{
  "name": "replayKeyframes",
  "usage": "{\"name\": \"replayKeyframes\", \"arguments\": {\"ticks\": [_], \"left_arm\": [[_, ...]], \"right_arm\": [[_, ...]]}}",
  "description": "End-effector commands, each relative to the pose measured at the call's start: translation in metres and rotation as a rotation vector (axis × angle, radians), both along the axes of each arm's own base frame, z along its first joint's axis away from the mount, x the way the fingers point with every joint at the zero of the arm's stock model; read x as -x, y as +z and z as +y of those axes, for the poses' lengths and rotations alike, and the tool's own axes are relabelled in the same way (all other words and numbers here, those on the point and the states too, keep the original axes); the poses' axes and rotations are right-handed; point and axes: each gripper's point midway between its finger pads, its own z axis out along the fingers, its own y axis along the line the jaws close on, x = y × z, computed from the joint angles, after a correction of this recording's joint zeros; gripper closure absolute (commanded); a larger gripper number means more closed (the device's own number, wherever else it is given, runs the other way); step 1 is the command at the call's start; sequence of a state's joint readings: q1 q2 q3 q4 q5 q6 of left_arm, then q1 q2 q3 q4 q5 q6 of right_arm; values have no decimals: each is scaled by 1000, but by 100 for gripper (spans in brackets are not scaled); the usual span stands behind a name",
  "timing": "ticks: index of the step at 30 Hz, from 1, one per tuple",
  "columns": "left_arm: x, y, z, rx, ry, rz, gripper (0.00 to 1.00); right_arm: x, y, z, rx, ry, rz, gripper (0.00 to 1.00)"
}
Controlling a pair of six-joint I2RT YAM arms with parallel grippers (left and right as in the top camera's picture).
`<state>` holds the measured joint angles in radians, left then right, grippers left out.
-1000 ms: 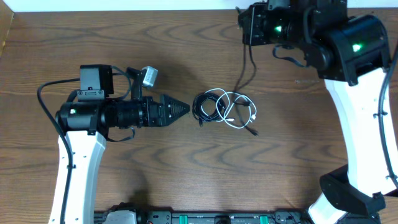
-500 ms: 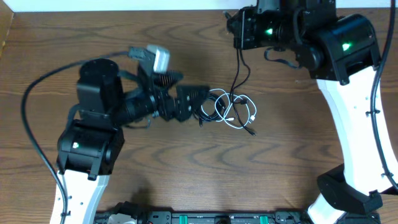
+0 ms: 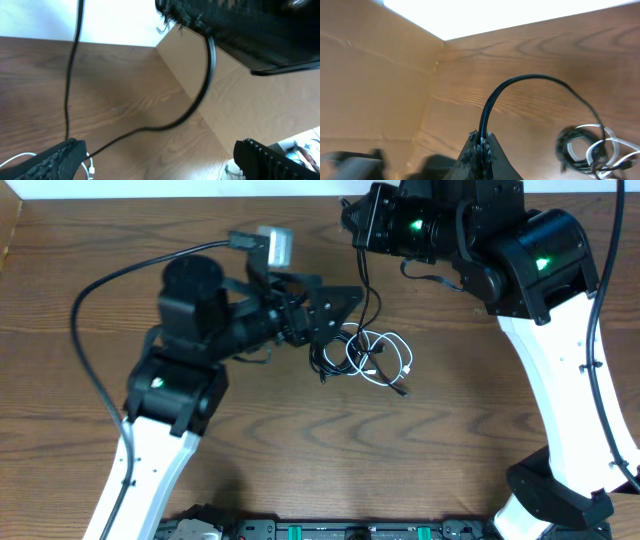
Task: Untangle cables
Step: 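Move the left gripper to the black cable held by the right gripper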
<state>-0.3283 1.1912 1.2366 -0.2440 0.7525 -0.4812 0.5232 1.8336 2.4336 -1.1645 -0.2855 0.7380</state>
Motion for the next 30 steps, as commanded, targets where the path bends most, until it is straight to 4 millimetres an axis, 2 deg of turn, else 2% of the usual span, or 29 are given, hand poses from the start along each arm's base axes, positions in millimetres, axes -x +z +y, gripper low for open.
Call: {"name": "replayKeyframes", "arguments": {"ticks": [1,4,12,15,22,30], "left_arm": [[-7,3,-6,12,-3,-7,1],[-12,4,-8,19,-4,-26,5],[-9,25,-19,53,-31,-122,22],[-10,25,-19,53,-28,-121,27],[-14,25,-16,48,0,-128,28],[-22,24,-11,36,51,-134,47]], "right_arm": [[8,7,5,-114,-59,107,98],[13,7,10,-131,-41,126,99],[22,7,22,-169,-63,182,98],[17,2,15,-139,-111,174,99],[7,-7,-2,-74,-216,156,98],[7,-9,-4,-64,-227,158,99]]}}
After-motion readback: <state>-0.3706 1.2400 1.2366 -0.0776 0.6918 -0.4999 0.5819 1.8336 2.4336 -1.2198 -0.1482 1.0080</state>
